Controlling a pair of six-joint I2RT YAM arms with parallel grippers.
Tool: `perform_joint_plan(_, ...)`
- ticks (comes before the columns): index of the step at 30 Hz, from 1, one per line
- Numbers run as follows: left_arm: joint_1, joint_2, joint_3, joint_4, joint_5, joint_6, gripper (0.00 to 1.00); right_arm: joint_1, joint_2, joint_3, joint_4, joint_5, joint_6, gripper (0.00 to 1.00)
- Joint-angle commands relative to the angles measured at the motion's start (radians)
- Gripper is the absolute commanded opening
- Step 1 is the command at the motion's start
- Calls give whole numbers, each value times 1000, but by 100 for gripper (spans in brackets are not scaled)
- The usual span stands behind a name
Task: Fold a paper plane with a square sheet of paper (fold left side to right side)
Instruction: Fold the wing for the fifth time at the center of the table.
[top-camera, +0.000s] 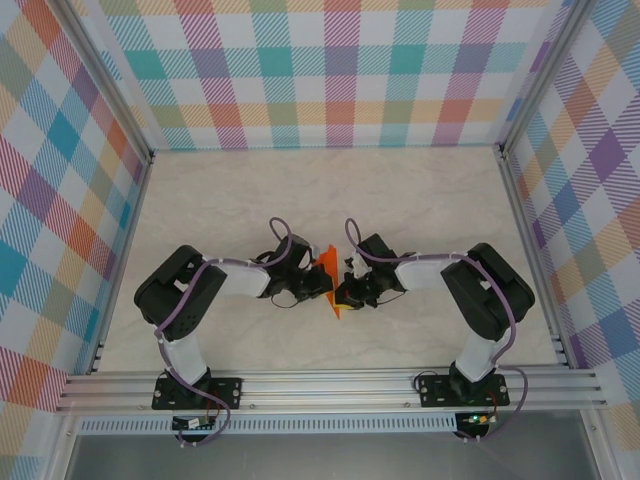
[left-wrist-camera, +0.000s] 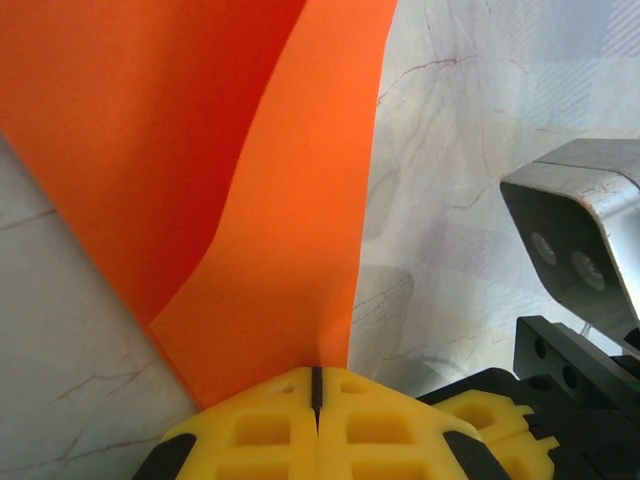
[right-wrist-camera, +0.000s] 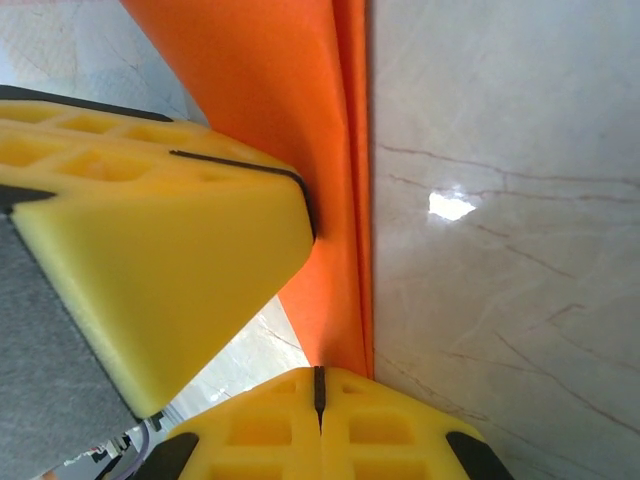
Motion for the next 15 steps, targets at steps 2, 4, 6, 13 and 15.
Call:
perform_joint_plan(2,47,1,51,-138,-59,74,5,7,46,-27,-101,45,-13,2)
perform_joint_plan(4,65,24,75,-144,-45,85,5,7,51,-27,-96,39,-16,2)
perform_joint_plan(6,76,45,100,-142,-33,91,6,8,51,-27,-90,31,-16,2)
perform_joint_plan(13,99,118,173,-152,-19,121,9,12,50,-18,-81,23,-16,3)
perform_joint_plan(15,107,127,178,-151,-26,120,9,12,51,-16,-80,23,-16,3)
